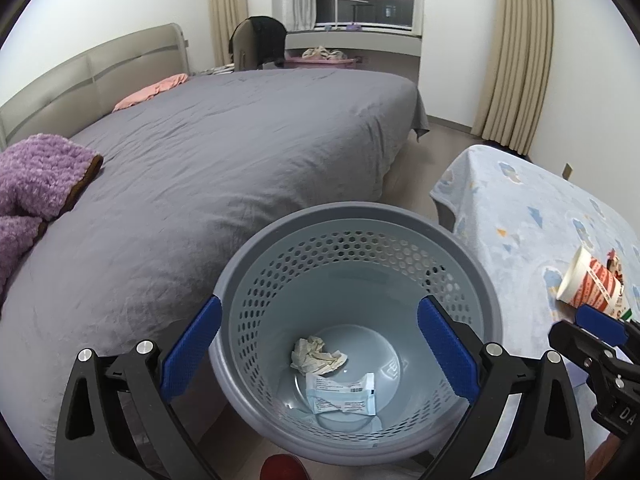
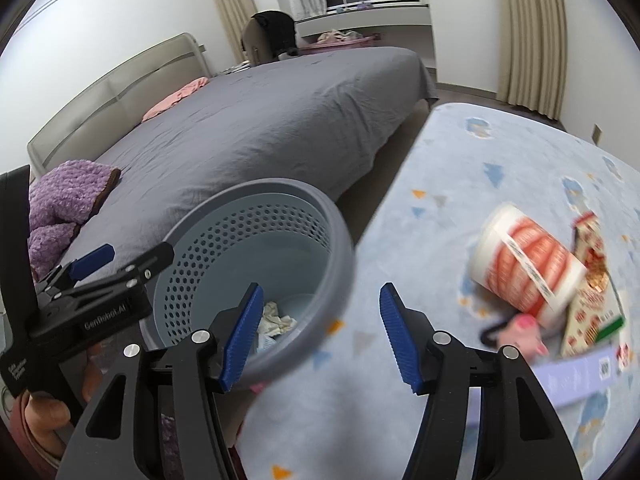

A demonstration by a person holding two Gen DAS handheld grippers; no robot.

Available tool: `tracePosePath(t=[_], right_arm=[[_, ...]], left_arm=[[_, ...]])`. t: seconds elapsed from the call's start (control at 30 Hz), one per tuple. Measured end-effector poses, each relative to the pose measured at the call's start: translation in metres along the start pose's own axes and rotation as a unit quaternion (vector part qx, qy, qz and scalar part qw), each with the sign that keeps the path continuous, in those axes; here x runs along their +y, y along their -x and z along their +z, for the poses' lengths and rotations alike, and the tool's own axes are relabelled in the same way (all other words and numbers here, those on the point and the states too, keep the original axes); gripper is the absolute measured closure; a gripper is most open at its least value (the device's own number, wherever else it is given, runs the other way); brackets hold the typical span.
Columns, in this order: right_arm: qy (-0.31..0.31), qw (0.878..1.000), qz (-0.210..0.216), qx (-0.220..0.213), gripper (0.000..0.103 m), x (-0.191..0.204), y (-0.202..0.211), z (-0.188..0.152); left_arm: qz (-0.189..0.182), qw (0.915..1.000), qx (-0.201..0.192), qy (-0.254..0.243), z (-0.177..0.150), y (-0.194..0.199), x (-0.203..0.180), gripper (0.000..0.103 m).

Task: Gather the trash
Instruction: 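Move both tools back over the bed toward the lavender box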

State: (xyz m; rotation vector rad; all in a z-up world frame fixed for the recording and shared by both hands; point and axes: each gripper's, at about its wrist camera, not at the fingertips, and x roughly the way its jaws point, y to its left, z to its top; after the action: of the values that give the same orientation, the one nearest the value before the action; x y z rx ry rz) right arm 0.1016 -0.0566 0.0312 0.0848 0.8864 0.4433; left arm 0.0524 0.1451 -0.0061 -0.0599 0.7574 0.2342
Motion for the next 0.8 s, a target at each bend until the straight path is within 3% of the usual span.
tracePosePath(t=[0.37,0.6,0.8], right_arm=[[-0.061,0.996,-0.062,-0.020,0.044,-0.060,0.062,-0.040],[-0.097,0.989,-0.108,-0.021,0.044,-0.102,0.095,-0.071],[-0.125,0.984,-0.122,-0.015,0.044,-0.126,0.113,-0.099]], left_arm=[[-0.050,0.9975,-0.009,-0.048,-0.007,0.016,-0.054,0.007],[-0.099,0.9915,-0.008,-0.084,-0.014,0.026,-0.100,0.007],[-0.110,0.9879,-0.002,-0.109,-0.021,0.022,-0.132,0.007]])
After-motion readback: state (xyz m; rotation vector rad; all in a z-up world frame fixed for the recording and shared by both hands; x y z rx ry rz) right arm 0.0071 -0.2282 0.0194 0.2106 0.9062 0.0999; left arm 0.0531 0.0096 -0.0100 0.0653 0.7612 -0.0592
